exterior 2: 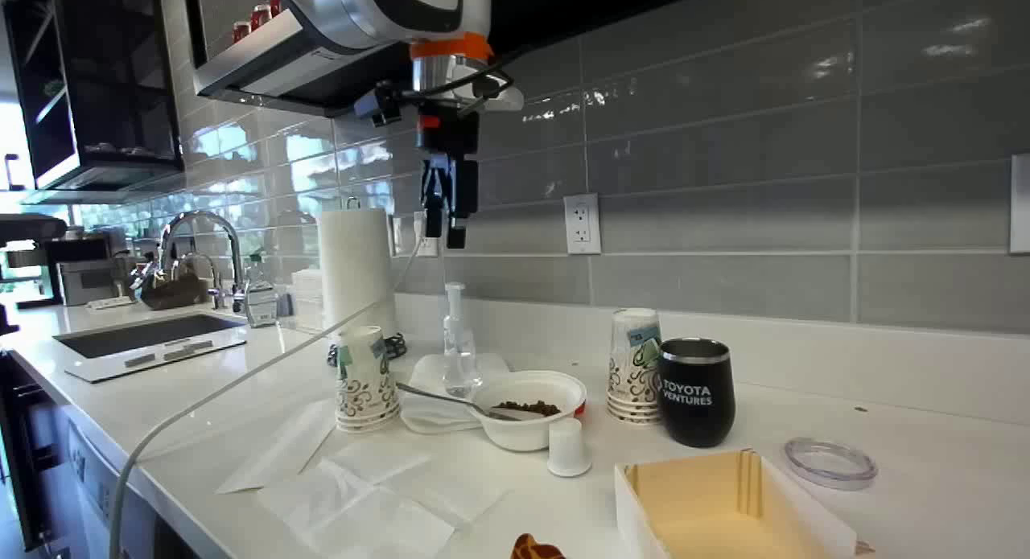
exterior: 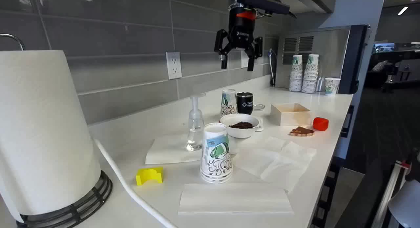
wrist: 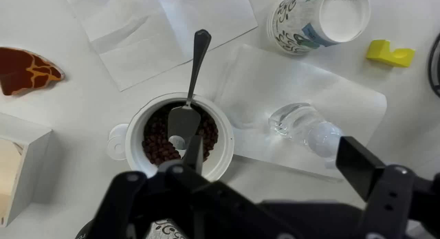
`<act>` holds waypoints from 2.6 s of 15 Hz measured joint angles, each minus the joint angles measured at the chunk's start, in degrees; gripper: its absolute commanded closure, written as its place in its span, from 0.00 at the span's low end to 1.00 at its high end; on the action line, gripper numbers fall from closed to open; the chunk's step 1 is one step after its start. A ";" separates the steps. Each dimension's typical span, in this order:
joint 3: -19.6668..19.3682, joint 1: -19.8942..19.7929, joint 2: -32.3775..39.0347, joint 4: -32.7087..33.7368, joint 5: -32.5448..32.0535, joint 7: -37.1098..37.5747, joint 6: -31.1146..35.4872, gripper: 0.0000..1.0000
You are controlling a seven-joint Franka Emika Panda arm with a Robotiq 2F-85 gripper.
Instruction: Use the cake spatula to stir the contents in the white bowl.
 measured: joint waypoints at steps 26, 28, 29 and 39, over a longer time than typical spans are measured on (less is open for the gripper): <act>5.43 1.29 10.34 -4.00 -17.46 14.72 -0.35 0.00; 5.75 2.46 12.82 -3.92 -19.65 17.12 -0.68 0.00; 5.75 3.01 14.05 -3.83 -20.55 18.02 -0.89 0.00; 3.84 5.84 22.82 -0.89 -24.19 20.30 -4.25 0.00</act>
